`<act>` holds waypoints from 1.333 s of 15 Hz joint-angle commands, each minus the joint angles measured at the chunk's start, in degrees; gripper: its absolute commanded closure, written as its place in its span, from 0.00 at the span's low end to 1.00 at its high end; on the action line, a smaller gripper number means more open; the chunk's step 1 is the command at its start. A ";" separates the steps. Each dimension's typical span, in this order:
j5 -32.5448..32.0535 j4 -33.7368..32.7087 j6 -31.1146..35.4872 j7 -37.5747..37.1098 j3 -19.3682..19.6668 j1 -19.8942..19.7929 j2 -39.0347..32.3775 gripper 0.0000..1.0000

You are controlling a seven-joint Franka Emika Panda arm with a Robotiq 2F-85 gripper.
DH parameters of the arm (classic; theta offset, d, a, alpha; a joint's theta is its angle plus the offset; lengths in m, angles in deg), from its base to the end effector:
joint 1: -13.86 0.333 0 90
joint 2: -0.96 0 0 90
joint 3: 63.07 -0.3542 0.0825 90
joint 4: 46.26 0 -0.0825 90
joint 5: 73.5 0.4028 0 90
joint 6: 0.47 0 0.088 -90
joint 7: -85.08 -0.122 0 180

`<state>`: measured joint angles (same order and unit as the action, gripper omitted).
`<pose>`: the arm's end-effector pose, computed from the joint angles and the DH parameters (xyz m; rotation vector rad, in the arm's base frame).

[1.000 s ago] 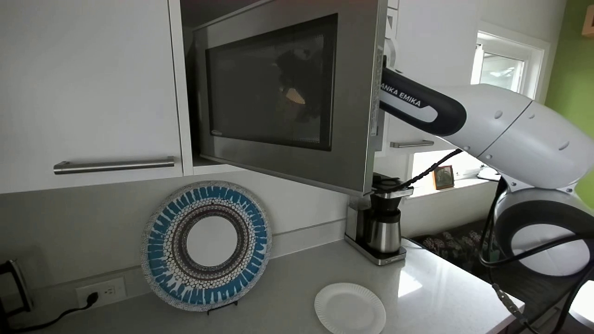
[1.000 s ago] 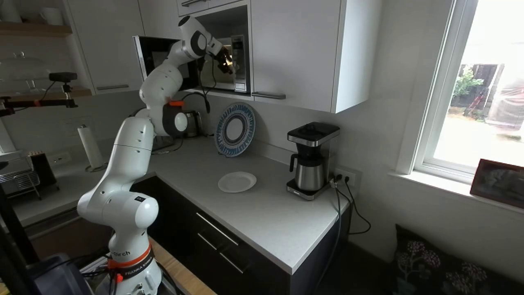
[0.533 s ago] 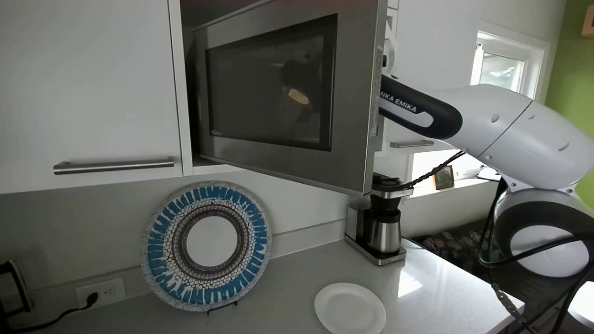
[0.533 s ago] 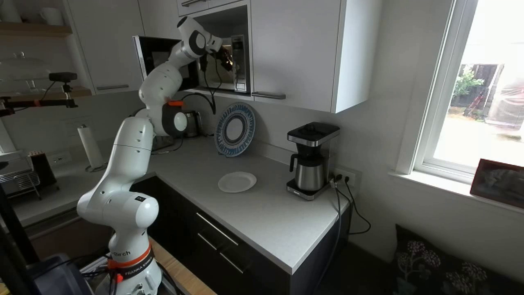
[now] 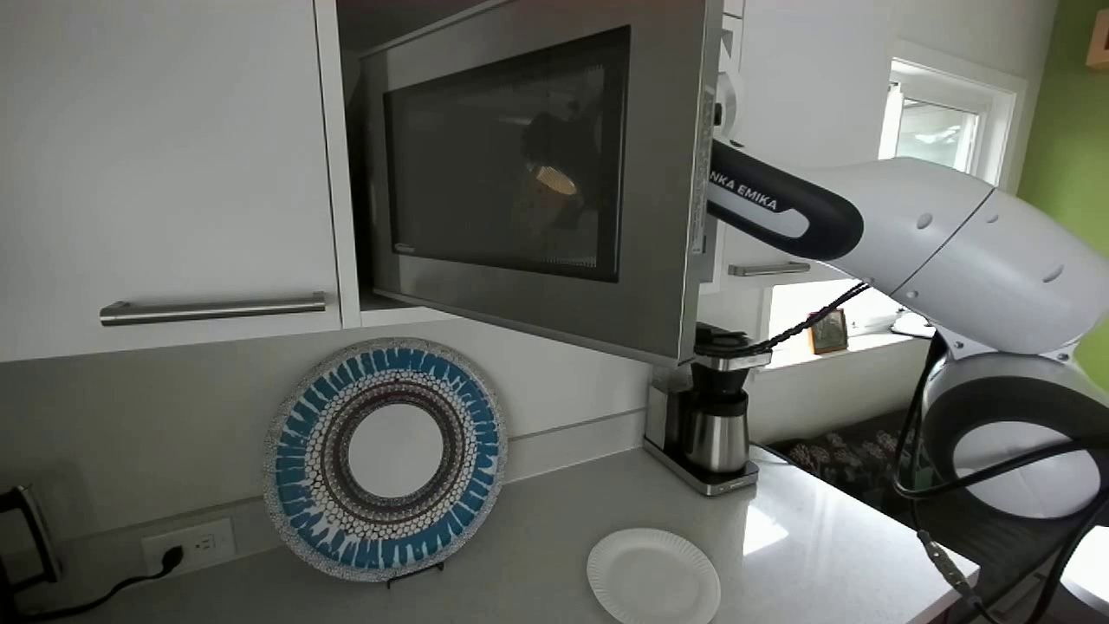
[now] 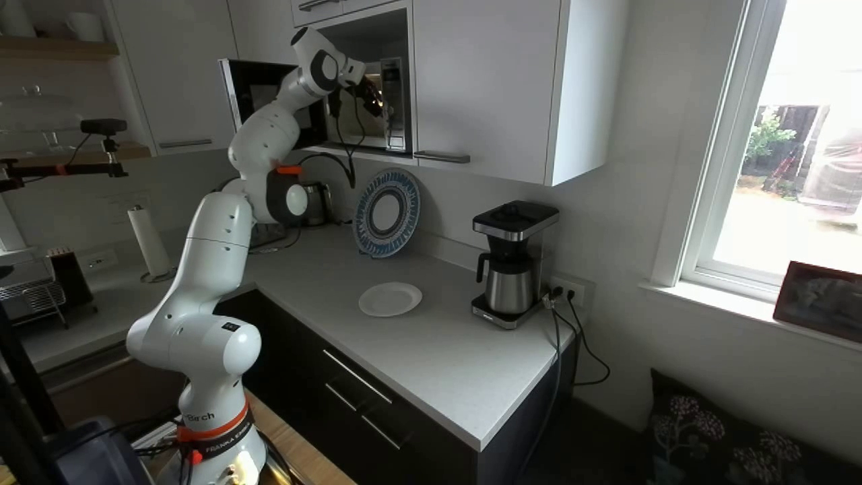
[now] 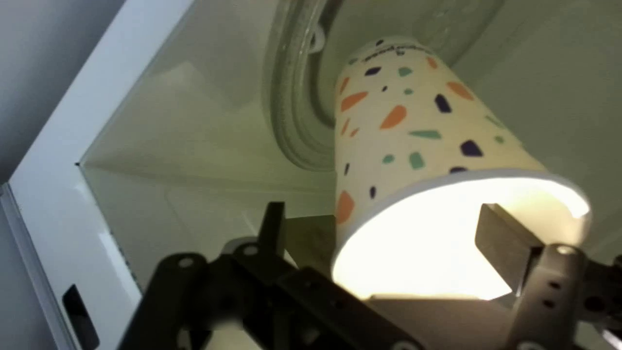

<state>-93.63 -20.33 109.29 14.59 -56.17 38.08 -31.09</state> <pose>0.6641 0.2260 0.8741 -2.2521 1.1180 -1.2860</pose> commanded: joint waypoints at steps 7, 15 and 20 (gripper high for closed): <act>-0.54 -0.64 7.08 19.56 0.36 -0.26 -2.37 0.00; 0.18 -0.90 17.34 28.94 0.50 0.02 -4.35 0.00; -0.63 -0.46 16.75 34.22 1.29 1.04 -3.72 0.00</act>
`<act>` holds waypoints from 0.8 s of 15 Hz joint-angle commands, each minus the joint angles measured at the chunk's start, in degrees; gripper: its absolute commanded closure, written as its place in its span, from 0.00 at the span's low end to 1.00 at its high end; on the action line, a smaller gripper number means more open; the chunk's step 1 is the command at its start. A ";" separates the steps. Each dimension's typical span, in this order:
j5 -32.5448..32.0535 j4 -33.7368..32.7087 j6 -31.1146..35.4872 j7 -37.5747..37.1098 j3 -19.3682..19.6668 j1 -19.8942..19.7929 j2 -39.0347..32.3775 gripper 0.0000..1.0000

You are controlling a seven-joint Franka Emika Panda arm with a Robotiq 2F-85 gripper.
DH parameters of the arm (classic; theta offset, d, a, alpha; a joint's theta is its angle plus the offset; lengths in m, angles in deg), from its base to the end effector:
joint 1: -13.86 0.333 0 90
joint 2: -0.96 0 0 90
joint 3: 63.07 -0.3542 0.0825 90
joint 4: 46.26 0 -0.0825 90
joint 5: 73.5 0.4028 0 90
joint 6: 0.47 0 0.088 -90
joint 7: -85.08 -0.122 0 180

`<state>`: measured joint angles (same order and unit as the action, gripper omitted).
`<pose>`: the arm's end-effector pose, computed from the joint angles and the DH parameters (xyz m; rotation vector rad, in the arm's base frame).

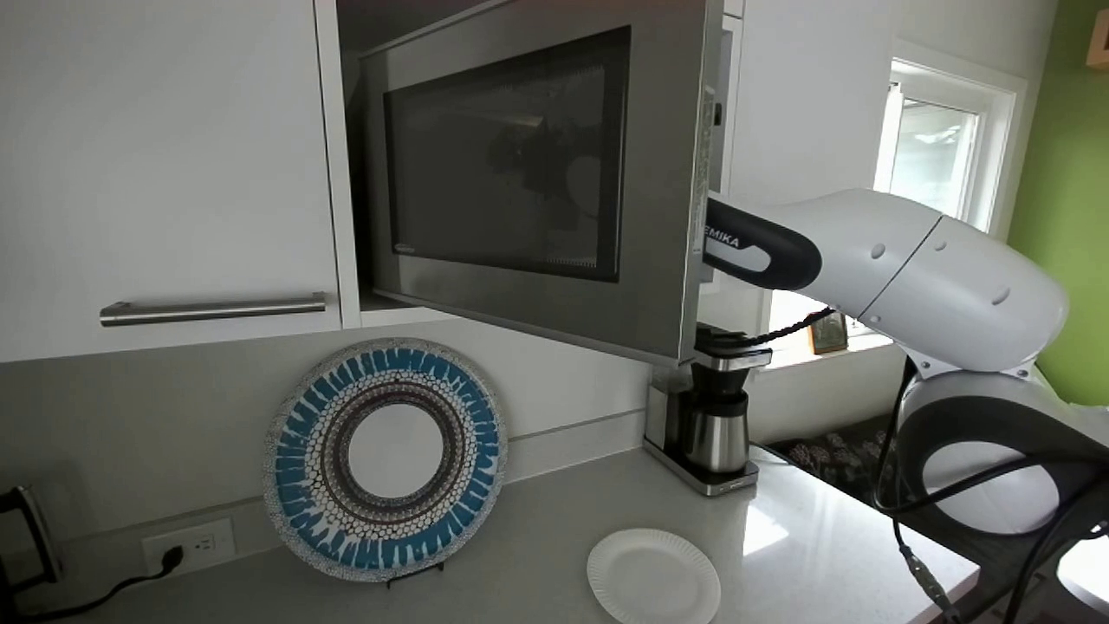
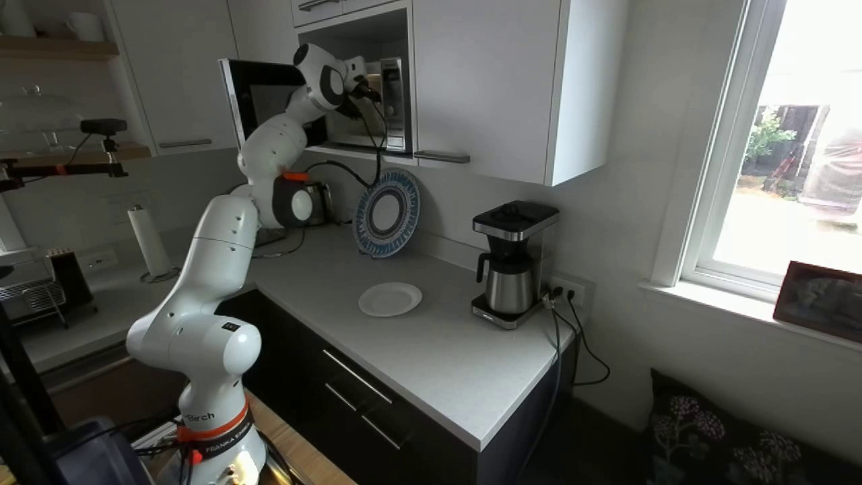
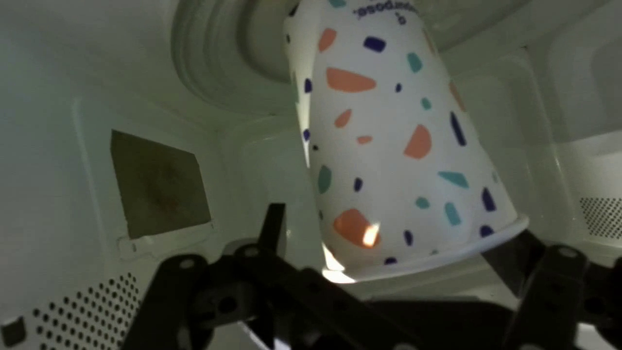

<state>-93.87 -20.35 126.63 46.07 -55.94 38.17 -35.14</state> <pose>0.6910 0.2567 0.8658 -2.4446 0.3404 -1.6930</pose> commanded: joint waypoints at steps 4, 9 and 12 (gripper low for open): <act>-1.25 -0.15 -2.62 3.90 2.22 2.11 1.16 0.00; -2.33 -0.07 -2.66 4.22 3.53 3.12 1.85 0.00; -1.67 -0.12 -2.42 6.12 2.98 2.86 2.25 0.00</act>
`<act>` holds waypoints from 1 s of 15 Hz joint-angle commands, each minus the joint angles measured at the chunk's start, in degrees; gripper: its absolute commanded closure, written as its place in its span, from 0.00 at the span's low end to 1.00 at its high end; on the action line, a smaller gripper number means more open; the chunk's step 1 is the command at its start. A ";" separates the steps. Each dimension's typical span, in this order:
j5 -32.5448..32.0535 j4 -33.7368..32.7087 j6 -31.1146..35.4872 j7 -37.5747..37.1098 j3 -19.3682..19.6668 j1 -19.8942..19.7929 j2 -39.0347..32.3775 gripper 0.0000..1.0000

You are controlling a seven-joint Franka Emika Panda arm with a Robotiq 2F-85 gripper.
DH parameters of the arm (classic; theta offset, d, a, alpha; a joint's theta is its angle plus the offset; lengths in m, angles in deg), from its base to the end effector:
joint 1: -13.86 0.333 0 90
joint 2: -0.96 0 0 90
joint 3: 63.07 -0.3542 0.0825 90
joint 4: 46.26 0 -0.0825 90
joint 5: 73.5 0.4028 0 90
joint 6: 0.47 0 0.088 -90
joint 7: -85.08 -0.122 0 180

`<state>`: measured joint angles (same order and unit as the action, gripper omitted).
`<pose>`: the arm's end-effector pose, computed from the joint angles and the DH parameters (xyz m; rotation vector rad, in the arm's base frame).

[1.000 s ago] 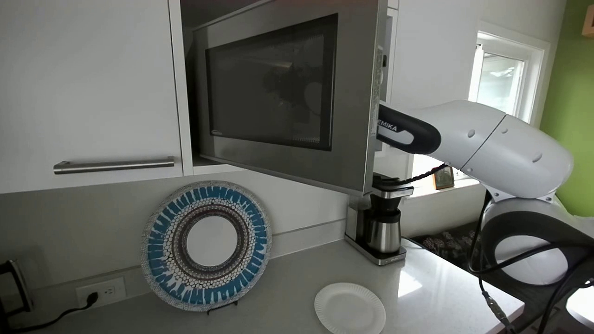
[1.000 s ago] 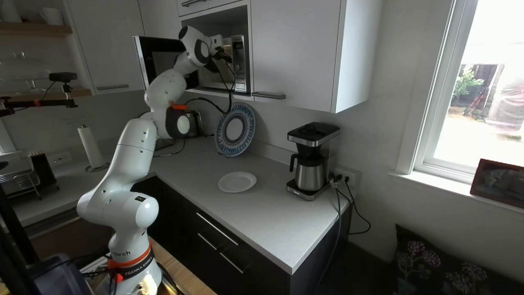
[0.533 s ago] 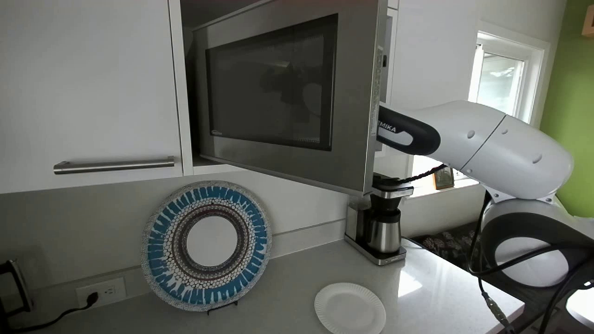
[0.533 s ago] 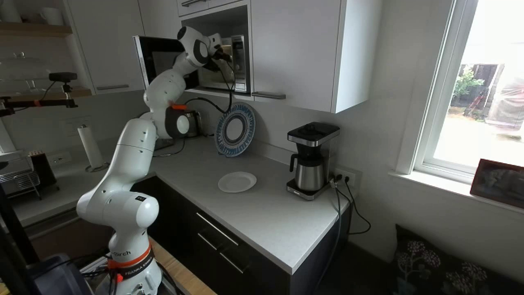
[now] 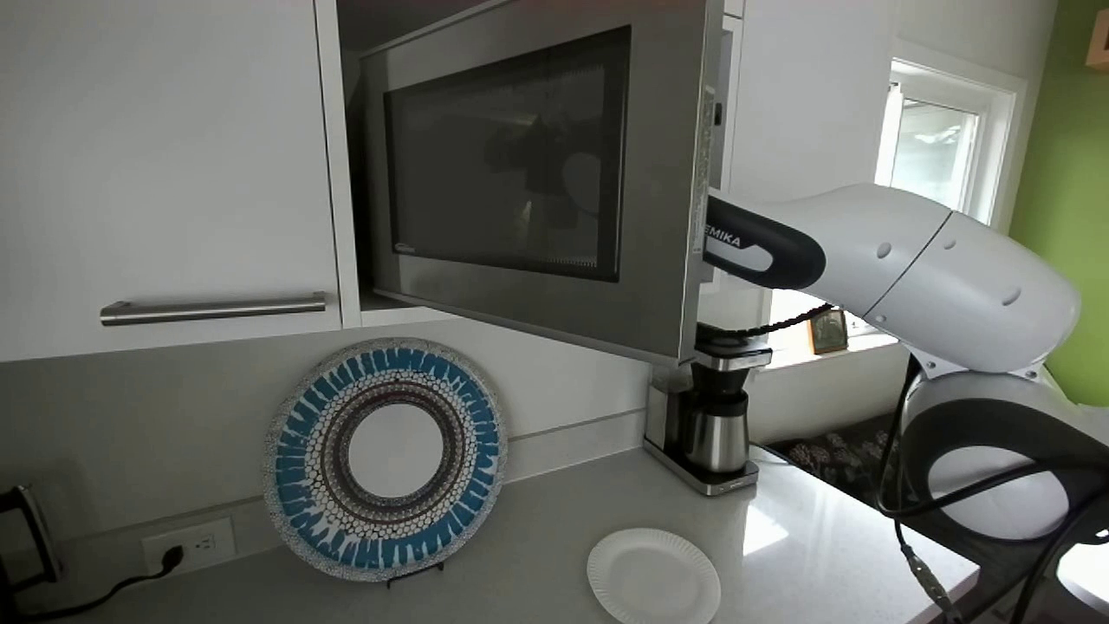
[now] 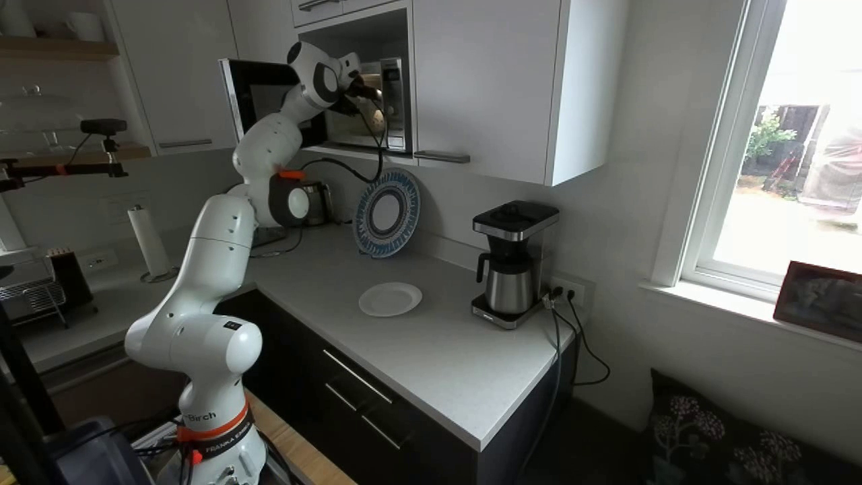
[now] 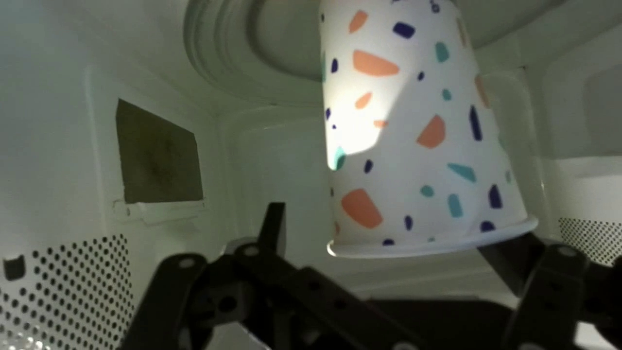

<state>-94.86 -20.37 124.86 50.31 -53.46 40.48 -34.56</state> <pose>0.6802 0.2678 0.8710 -2.5187 0.2432 -1.7448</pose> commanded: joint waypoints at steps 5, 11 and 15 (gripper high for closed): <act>-0.85 -0.27 3.71 7.12 0.32 0.03 1.08 0.00; 0.50 -0.70 0.79 5.43 -0.07 -0.13 -0.61 0.00; -2.64 -0.81 5.95 8.80 1.64 0.08 -1.49 0.00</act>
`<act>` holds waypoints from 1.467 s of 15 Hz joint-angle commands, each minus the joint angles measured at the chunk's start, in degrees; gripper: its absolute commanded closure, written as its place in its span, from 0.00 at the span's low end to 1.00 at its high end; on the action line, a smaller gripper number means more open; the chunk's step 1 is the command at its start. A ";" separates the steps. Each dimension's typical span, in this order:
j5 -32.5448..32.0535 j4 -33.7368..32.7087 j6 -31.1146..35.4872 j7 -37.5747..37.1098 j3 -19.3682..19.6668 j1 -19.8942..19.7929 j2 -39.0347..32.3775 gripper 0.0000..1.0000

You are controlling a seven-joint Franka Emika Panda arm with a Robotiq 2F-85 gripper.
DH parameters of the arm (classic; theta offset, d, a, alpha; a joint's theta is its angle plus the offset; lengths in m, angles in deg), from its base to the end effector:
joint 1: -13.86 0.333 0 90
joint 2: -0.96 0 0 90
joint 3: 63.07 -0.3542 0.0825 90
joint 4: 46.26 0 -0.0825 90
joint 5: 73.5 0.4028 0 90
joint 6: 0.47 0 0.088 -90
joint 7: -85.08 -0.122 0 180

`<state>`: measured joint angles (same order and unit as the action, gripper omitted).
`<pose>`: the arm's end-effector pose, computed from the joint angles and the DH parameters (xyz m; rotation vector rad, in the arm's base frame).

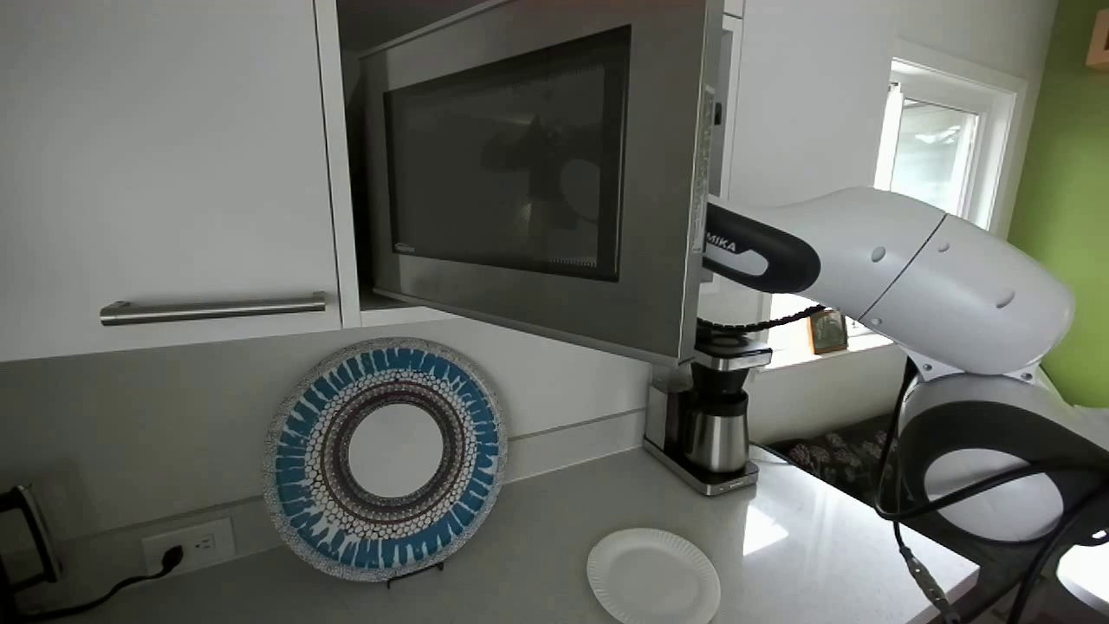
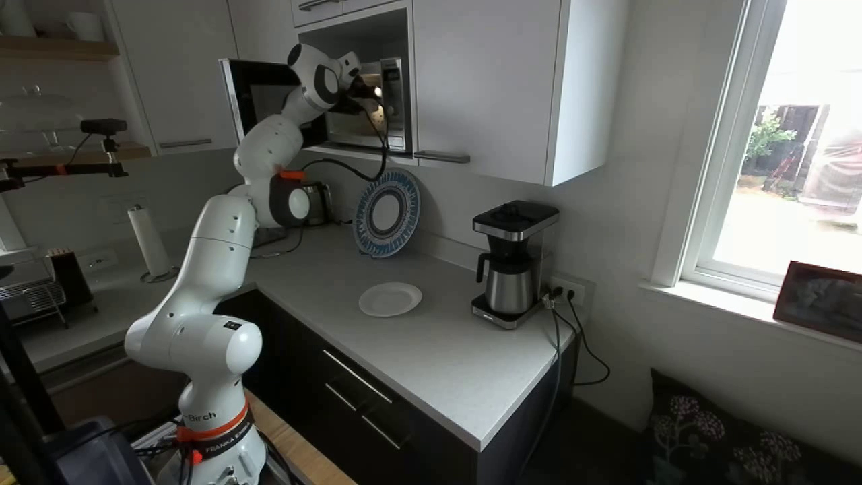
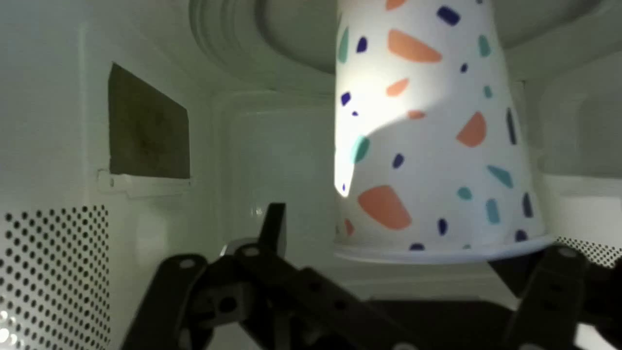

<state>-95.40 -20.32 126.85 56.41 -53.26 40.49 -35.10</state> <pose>0.6838 0.2708 0.8686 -2.5559 0.0929 -1.8170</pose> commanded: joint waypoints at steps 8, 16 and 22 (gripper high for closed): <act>-2.60 -0.82 6.61 -1.55 4.14 0.27 -1.56 0.00; -3.63 -0.82 8.21 -16.40 6.68 1.97 -1.97 0.00; -8.38 -0.85 10.48 -20.48 9.67 2.99 -2.48 0.00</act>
<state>-100.95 -20.32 135.01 37.50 -45.54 42.99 -37.63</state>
